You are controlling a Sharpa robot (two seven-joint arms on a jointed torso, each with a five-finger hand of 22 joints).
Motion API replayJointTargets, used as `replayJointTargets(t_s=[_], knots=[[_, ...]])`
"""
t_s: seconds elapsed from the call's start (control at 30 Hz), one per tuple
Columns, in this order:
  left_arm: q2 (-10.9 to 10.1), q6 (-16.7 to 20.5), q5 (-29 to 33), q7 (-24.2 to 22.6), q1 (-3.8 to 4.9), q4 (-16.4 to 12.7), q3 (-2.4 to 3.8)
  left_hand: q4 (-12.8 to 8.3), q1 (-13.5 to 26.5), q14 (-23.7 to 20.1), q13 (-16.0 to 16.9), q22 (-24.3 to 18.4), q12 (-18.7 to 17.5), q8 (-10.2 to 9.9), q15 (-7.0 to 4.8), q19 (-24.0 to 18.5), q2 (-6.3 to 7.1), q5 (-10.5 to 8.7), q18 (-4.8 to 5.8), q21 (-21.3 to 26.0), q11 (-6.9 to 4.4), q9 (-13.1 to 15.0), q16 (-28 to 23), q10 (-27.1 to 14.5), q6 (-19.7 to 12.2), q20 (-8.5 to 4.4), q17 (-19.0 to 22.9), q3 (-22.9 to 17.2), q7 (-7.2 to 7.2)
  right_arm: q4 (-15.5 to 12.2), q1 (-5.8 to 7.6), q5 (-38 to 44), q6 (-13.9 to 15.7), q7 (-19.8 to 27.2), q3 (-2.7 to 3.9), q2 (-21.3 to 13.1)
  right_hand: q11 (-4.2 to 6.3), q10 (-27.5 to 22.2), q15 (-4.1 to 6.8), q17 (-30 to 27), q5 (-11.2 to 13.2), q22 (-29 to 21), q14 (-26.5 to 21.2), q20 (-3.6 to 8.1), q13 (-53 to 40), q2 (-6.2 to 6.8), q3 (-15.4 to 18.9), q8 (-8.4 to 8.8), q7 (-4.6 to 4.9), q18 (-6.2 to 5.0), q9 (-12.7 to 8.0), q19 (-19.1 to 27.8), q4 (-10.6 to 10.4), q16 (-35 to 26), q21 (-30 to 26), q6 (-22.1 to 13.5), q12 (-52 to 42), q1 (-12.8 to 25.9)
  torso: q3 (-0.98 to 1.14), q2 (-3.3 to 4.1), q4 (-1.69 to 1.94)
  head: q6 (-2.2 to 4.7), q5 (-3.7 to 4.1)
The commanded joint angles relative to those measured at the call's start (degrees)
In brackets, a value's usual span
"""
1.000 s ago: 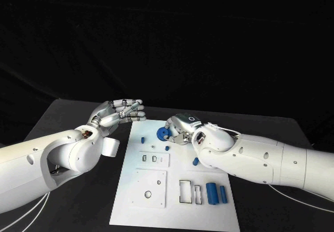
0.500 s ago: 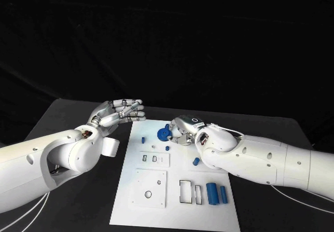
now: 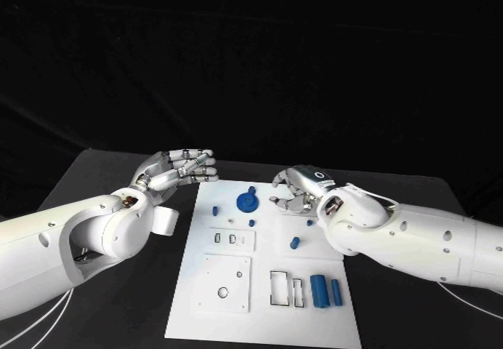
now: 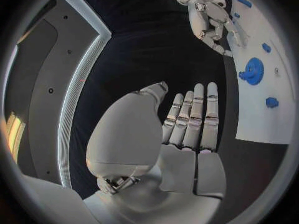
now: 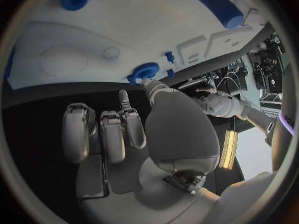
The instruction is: Assemble the parts on the task board
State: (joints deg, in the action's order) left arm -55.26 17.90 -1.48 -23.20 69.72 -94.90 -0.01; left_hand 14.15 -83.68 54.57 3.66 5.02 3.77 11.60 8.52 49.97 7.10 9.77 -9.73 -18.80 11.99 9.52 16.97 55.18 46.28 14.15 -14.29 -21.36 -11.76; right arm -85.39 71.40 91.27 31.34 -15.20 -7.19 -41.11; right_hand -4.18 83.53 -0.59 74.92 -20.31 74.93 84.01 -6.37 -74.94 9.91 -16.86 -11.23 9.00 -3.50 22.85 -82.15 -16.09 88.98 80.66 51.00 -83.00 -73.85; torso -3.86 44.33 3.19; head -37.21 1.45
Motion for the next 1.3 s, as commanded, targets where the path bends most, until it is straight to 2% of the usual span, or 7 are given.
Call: replayJointTargets(t_s=[0.03, 0.2, 0.33, 0.5, 0.7, 0.93, 1.3], knots=[[0.03, -0.55, -0.14, -0.43, 0.06, 0.02, 0.04, -0.11, 0.35, -0.09, 0.02, -0.07, -0.18, -0.25, 0.25, 0.09, -0.01, 0.08, -0.72, 0.19, -0.08, -0.06, -0.29, -0.32, -0.39, 0.41, -0.09, -0.34, -3.54, -1.86, 0.87, -9.97, 3.52, 7.86, 0.10, -3.04, -0.03, 0.42, 0.38, 12.25, 0.50, 4.32, 5.36, 0.02, -7.15, 2.91, 0.43, 0.28, 0.00, 0.44, 0.06, -0.16, 0.31, 0.27, 0.09, 0.54, -0.19, -0.19, 0.17, -0.15, -0.36, 0.11, 0.33], [0.17, -0.80, -0.14, -0.51, 0.05, 0.33, 0.03, -0.12, 0.35, -0.09, 0.02, -0.08, -0.17, -0.26, 0.25, 0.09, 0.01, 0.08, -0.72, 0.19, -0.08, -0.06, -0.29, -0.34, -0.40, 0.41, -0.10, -0.35, -3.54, -2.80, 1.97, -23.79, -3.07, 17.86, 0.15, -9.68, -0.18, -1.23, 0.31, 10.24, 2.38, 1.77, 4.85, 0.01, -5.40, 4.22, -0.35, 0.85, 0.19, -0.29, -0.02, 1.99, 3.40, -0.34, -2.51, 0.44, 1.55, -5.05, 0.59, -0.47, -0.88, -0.01, 0.66], [0.37, -1.08, -0.14, -0.60, 0.02, 0.65, 0.03, -0.15, 0.36, -0.10, 0.03, -0.09, -0.16, -0.27, 0.26, 0.09, 0.03, 0.07, -0.73, 0.20, -0.08, -0.07, -0.31, -0.36, -0.40, 0.41, -0.12, -0.38, -3.54, -1.96, 1.89, -27.81, -6.87, 22.39, 0.10, -12.88, -0.39, -2.24, 0.11, 9.74, 3.29, 0.32, 4.71, -0.17, -4.55, 4.92, -0.07, 1.29, 0.40, -0.69, -0.12, 3.33, 4.84, -0.53, -4.12, 0.08, 2.42, -6.97, 1.00, -0.55, -1.24, -0.13, 0.96], [0.66, -1.36, -0.14, -0.72, -0.02, 1.19, 0.02, -0.17, 0.36, -0.10, 0.03, -0.09, -0.14, -0.28, 0.26, 0.09, 0.05, 0.07, -0.73, 0.20, -0.08, -0.07, -0.31, -0.36, -0.39, 0.42, -0.13, -0.40, -3.54, -0.38, 0.54, -28.82, -8.75, 24.85, 0.03, -15.16, -0.45, -2.42, 0.05, 9.59, 3.43, 0.24, 4.66, -0.24, -4.45, 5.14, 0.35, 1.70, 0.46, -0.71, -0.23, 3.46, 5.39, -0.59, -4.32, -0.42, 2.53, -7.75, 1.55, -0.61, -1.47, -0.13, 0.98], [0.87, -1.56, -0.14, -0.83, -0.09, 1.74, 0.01, -0.19, 0.36, -0.10, 0.04, -0.10, -0.13, -0.28, 0.26, 0.09, 0.07, 0.07, -0.73, 0.21, -0.08, -0.07, -0.32, -0.36, -0.38, 0.42, -0.14, -0.42, -3.53, 2.38, -1.43, -28.47, -9.26, 25.46, -0.01, -15.69, -0.53, -2.47, 0.00, 9.80, 3.00, 0.33, 4.70, -0.28, -4.46, 4.98, 0.42, 1.78, 0.55, -0.69, -0.23, 3.41, 5.76, -0.54, -4.31, -0.39, 2.52, -8.40, 2.02, -0.54, -1.59, -0.21, 1.02], [1.05, -1.66, -0.19, -0.64, -0.12, 2.03, 0.01, -0.19, 0.36, -0.10, 0.04, -0.10, -0.13, -0.28, 0.26, 0.09, 0.07, 0.07, -0.73, 0.21, -0.08, -0.07, -0.32, -0.36, -0.38, 0.42, -0.14, -0.42, -3.53, 4.21, -2.38, -27.78, -7.95, 23.59, -0.02, -15.54, -0.57, -2.30, -0.03, 10.23, 2.52, 0.64, 4.82, -0.31, -4.64, 4.64, 0.41, 1.81, 0.61, -0.61, -0.22, 3.15, 5.64, -0.41, -4.05, -0.30, 2.35, -8.32, 2.24, -0.28, -1.36, -0.12, 1.19], [1.06, -1.76, -0.25, -0.56, -0.12, 2.09, 0.00, -0.19, 0.36, -0.10, 0.04, -0.10, -0.13, -0.28, 0.26, 0.09, 0.07, 0.07, -0.73, 0.21, -0.08, -0.07, -0.32, -0.36, -0.38, 0.42, -0.14, -0.42, -3.53, 5.97, -2.62, -29.18, -6.46, 21.47, -0.02, -14.26, -0.56, -1.92, -0.04, 10.38, 2.39, 1.03, 4.87, -0.33, -4.98, 3.79, 0.01, 1.74, 0.62, -0.52, -0.18, 2.79, 5.31, -0.36, -3.72, 0.08, 1.99, -8.07, 2.14, -0.26, -1.29, -0.29, 1.30]])
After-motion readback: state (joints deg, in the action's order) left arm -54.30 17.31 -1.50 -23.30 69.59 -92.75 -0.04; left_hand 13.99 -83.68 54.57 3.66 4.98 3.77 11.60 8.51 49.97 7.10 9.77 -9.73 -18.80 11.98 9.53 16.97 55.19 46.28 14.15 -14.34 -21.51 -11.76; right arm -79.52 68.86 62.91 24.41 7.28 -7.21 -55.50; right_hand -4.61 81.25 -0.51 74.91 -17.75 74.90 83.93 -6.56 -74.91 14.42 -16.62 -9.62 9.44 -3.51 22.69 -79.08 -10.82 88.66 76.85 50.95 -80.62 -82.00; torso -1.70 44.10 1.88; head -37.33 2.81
